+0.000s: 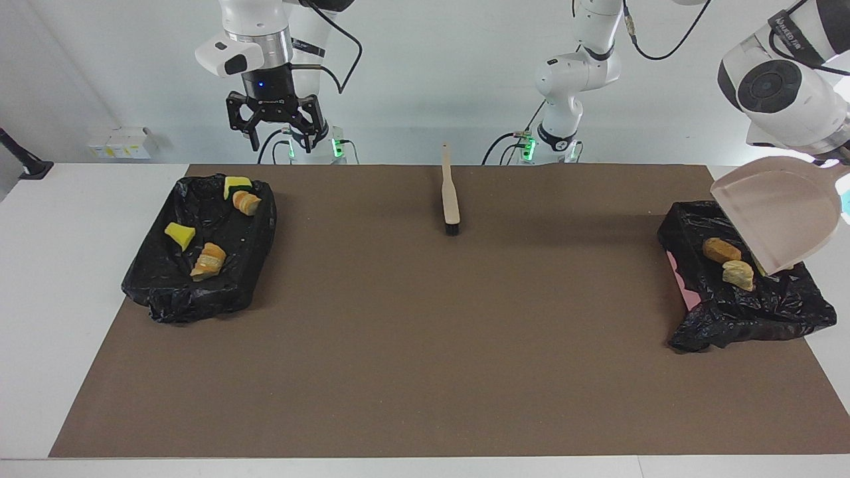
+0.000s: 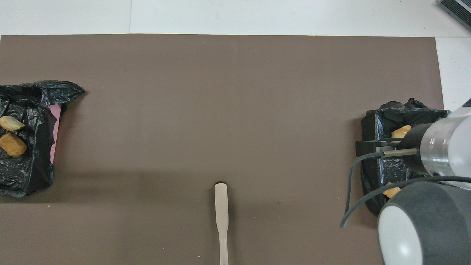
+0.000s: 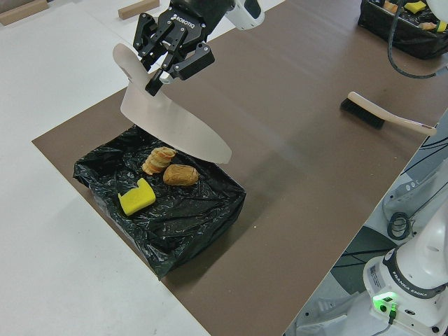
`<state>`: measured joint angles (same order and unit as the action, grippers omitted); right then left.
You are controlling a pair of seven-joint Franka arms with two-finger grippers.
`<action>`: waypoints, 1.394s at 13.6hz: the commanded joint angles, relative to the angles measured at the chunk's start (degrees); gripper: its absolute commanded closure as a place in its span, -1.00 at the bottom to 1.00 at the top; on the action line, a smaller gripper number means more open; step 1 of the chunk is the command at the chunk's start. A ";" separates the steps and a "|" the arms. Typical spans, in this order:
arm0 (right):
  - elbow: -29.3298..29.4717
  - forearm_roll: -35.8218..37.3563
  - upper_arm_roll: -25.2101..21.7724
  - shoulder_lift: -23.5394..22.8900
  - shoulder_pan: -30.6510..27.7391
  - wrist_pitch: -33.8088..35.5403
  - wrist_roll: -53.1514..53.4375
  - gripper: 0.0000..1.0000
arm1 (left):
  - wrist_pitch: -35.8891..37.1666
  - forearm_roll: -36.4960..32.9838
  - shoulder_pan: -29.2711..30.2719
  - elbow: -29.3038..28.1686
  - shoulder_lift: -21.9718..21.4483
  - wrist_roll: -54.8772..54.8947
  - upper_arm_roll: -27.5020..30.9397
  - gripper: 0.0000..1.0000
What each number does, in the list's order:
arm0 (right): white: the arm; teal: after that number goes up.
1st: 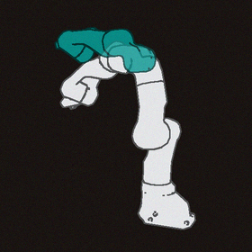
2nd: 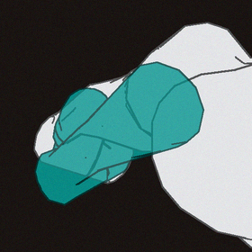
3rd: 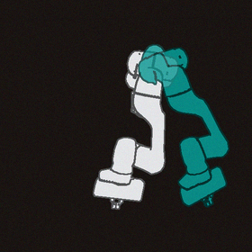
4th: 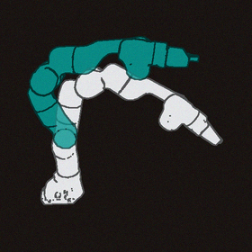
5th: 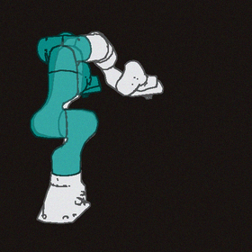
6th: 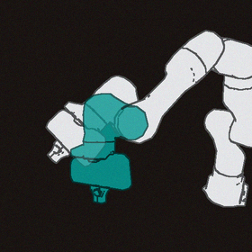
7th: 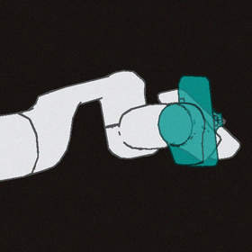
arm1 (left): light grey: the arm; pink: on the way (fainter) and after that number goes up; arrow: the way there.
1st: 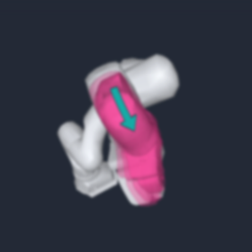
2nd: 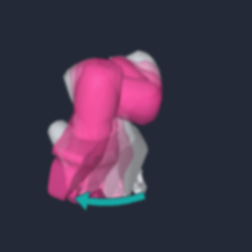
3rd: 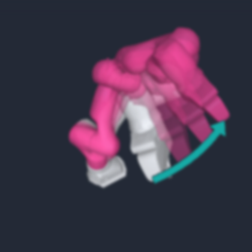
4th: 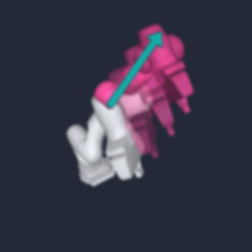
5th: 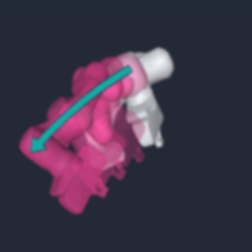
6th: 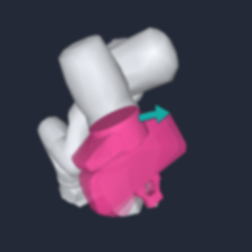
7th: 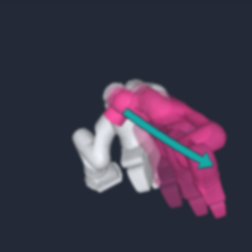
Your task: Sweep and dump trash in bin
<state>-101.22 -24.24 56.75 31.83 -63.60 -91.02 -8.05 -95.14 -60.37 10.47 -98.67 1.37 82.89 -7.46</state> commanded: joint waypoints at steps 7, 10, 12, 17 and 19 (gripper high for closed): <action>-0.73 7.81 -6.37 -8.10 10.24 -1.26 2.78 -1.00 | 6.36 8.34 -6.95 -0.91 -1.46 -0.88 0.69 1.00; -0.64 7.63 -6.47 -7.58 9.03 -0.65 2.69 -1.00 | 6.81 10.79 -8.18 -0.91 -1.54 -0.88 0.69 1.00; -0.38 7.54 -6.73 -7.93 8.93 0.05 2.43 -1.00 | 6.37 13.51 -8.27 -1.78 -1.89 -1.15 0.69 1.00; -0.38 6.84 -6.47 -7.05 7.26 0.41 2.17 -1.00 | 5.85 18.62 -8.97 -4.50 -2.25 -4.30 0.61 1.00; -0.38 6.84 -6.47 -7.49 8.40 0.15 2.60 -1.00 | 5.76 20.38 -10.72 -6.17 -2.25 -7.11 0.69 1.00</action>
<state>-101.87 -17.92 49.88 24.23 -55.49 -91.11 -6.75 -89.10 -41.68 1.93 -101.58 1.15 78.76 -7.51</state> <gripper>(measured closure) 0.000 0.692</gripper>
